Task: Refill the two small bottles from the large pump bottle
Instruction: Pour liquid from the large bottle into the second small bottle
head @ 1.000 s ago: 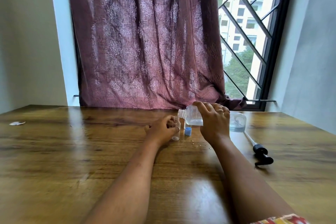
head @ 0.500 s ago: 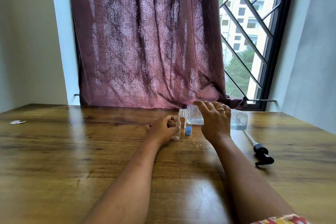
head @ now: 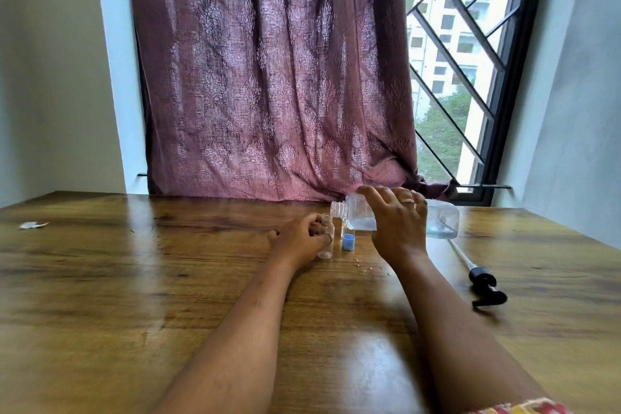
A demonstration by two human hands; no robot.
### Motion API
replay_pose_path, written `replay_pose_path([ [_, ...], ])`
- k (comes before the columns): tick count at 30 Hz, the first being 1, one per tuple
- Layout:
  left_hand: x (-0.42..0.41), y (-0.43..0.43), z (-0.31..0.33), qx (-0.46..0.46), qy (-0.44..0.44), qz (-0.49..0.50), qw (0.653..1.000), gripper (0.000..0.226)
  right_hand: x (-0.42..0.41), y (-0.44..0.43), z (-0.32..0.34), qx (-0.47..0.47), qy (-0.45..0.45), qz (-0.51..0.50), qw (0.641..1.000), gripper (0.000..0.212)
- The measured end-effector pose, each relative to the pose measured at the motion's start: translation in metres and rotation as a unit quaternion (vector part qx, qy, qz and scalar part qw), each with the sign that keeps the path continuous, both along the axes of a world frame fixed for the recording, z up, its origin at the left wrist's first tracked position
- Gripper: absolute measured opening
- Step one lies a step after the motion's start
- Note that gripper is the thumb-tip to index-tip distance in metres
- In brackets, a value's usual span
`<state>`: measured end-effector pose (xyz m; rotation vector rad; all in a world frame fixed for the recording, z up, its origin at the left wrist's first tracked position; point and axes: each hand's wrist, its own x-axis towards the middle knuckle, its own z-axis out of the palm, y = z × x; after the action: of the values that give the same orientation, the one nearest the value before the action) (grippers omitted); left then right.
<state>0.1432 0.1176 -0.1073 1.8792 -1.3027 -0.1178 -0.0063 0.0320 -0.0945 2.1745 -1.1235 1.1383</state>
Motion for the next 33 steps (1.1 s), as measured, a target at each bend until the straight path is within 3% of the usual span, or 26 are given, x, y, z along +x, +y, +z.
replay_pose_path([
  [33, -0.0018, 0.0042, 0.0025, 0.007, 0.000, -0.005, 1.000, 0.044, 0.0000, 0.0020, 0.0054, 0.003, 0.021, -0.011, 1.000, 0.074],
])
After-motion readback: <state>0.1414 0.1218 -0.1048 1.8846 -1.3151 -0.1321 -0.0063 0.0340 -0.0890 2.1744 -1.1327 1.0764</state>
